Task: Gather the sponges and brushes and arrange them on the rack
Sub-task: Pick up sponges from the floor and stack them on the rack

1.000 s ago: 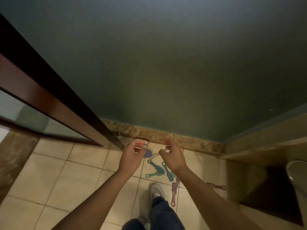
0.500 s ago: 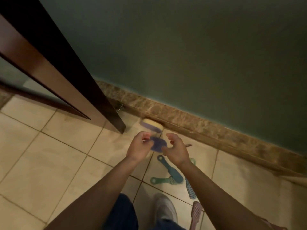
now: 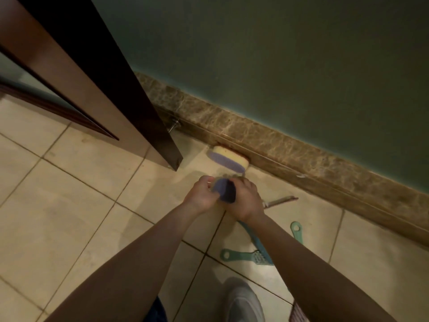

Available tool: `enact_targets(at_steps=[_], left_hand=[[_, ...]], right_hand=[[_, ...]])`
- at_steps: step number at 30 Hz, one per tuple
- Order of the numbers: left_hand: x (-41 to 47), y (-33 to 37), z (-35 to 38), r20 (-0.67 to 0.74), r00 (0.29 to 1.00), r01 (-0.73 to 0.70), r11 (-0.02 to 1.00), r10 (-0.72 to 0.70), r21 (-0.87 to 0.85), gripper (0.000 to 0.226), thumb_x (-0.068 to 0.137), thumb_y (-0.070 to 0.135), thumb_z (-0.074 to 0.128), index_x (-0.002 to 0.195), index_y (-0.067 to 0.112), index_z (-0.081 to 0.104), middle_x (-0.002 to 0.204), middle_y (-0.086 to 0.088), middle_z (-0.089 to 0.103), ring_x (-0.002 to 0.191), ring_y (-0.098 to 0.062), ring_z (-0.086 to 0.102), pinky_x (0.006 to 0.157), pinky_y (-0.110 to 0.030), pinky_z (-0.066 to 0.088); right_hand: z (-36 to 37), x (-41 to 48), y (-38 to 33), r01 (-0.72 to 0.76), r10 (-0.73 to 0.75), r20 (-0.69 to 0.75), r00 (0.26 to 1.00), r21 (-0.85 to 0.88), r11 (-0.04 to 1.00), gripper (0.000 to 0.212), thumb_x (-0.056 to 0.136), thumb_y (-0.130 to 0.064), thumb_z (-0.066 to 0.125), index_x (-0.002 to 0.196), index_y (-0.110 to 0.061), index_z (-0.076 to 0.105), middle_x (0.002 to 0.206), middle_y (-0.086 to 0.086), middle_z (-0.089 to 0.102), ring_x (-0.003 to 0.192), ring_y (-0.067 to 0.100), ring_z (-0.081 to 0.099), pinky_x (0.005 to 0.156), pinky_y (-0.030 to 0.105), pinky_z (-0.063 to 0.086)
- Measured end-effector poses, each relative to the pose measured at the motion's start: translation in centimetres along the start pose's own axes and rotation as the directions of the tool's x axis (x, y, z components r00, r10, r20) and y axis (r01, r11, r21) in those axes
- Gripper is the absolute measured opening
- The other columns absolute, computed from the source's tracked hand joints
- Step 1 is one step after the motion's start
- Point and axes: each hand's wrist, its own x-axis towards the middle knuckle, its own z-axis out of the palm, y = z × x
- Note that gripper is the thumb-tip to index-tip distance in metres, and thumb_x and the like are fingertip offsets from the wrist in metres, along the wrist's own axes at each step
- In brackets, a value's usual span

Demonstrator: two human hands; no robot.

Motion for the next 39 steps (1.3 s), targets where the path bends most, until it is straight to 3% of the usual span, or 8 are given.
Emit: enact_targets(at_steps=[6, 9, 12, 16, 21, 26, 32, 39], left_hand=[[1.0, -1.2, -0.9, 0.071, 0.995, 0.086, 0.983, -0.075, -0.16, 0.05, 0.093, 0.024, 0.057, 0.14, 0.019, 0.039, 0.114, 0.005, 0.051, 0.096, -0.007, 0.051, 0.073, -0.022, 0.044], [1.4, -1.0, -1.2, 0.055, 0.992, 0.125, 0.949, -0.114, -0.289, 0.046, 0.095, 0.035, 0.053, 0.138, 0.02, 0.043, 0.116, 0.004, 0.056, 0.105, -0.014, 0.056, 0.086, -0.03, 0.048], [1.5, -0.6, -1.3, 0.105, 0.993, 0.097, 0.911, -0.059, -0.401, 0.037, 0.093, 0.049, 0.05, 0.121, 0.027, 0.056, 0.114, 0.003, 0.065, 0.104, -0.01, 0.061, 0.076, -0.025, 0.049], [1.9, -0.1, -1.3, 0.133, 0.991, 0.067, 0.863, 0.001, -0.501, 0.044, 0.09, 0.053, 0.053, 0.122, 0.022, 0.058, 0.115, 0.0, 0.068, 0.107, -0.014, 0.064, 0.084, -0.029, 0.053], [2.5, -0.3, -1.7, 0.055, 0.99, 0.14, 0.824, -0.132, -0.549, 0.059, 0.087, 0.051, 0.058, 0.133, 0.016, 0.046, 0.116, -0.009, 0.063, 0.103, -0.023, 0.063, 0.087, -0.041, 0.054], [2.7, -0.9, -1.8, 0.003, 0.977, 0.183, 0.828, -0.214, -0.529, 0.074, 0.079, 0.06, 0.061, 0.137, 0.02, 0.04, 0.114, -0.006, 0.059, 0.099, -0.022, 0.06, 0.083, -0.041, 0.052], [2.7, -1.4, -2.1, -0.006, 0.963, 0.228, 0.823, -0.27, -0.52, 0.073, 0.077, 0.058, 0.063, 0.134, 0.02, 0.039, 0.105, -0.003, 0.057, 0.092, -0.021, 0.058, 0.069, -0.035, 0.049], [2.5, -1.9, -2.4, 0.004, 0.949, 0.286, 0.854, -0.315, -0.434, 0.07, 0.085, 0.057, 0.055, 0.138, 0.015, 0.037, 0.119, -0.012, 0.055, 0.108, -0.03, 0.054, 0.098, -0.046, 0.045]], right_hand=[[1.3, 0.8, 0.1, 0.018, -0.021, -0.043, 0.999, -0.063, 0.998, 0.072, 0.082, -0.04, 0.065, 0.145, -0.029, 0.032, 0.138, 0.004, 0.044, 0.125, 0.028, 0.039, 0.099, 0.038, 0.038], [1.7, 0.8, -0.5, 0.006, 0.022, -0.118, 0.993, 0.234, 0.972, 0.066, 0.084, -0.044, 0.062, 0.143, -0.025, 0.039, 0.133, 0.006, 0.049, 0.122, 0.025, 0.045, 0.099, 0.038, 0.042], [1.6, 0.9, -1.9, -0.016, 0.087, -0.103, 0.991, 0.551, 0.834, 0.052, 0.087, -0.051, 0.051, 0.133, -0.026, 0.053, 0.127, 0.002, 0.054, 0.116, 0.015, 0.052, 0.093, 0.03, 0.045], [1.0, 0.9, -2.7, 0.046, 0.041, -0.113, 0.993, 0.671, 0.74, 0.045, 0.086, -0.056, 0.038, 0.115, -0.03, 0.063, 0.12, -0.006, 0.056, 0.11, 0.004, 0.051, 0.085, 0.015, 0.038], [-1.2, 1.4, -2.8, 0.175, -0.035, -0.422, 0.906, 0.297, 0.939, 0.042, 0.086, -0.027, 0.04, 0.116, -0.017, 0.068, 0.127, 0.001, 0.06, 0.124, 0.017, 0.045, 0.105, 0.027, 0.032], [-1.9, 2.1, -2.4, 0.098, -0.106, -0.236, 0.966, -0.046, 0.994, 0.055, 0.088, -0.015, 0.052, 0.143, -0.02, 0.044, 0.153, 0.002, 0.036, 0.145, 0.024, 0.019, 0.119, 0.039, 0.019], [-1.5, 2.0, -2.9, 0.093, -0.095, -0.279, 0.955, -0.023, 0.995, 0.056, 0.085, -0.017, 0.058, 0.139, -0.018, 0.046, 0.127, 0.007, 0.05, 0.119, 0.026, 0.047, 0.102, 0.041, 0.039], [-0.1, 2.0, -2.3, 0.001, -0.013, -0.09, 0.996, -0.133, 0.991, 0.061, 0.081, -0.034, 0.066, 0.138, -0.023, 0.044, 0.137, 0.002, 0.045, 0.127, 0.025, 0.036, 0.101, 0.038, 0.039]])
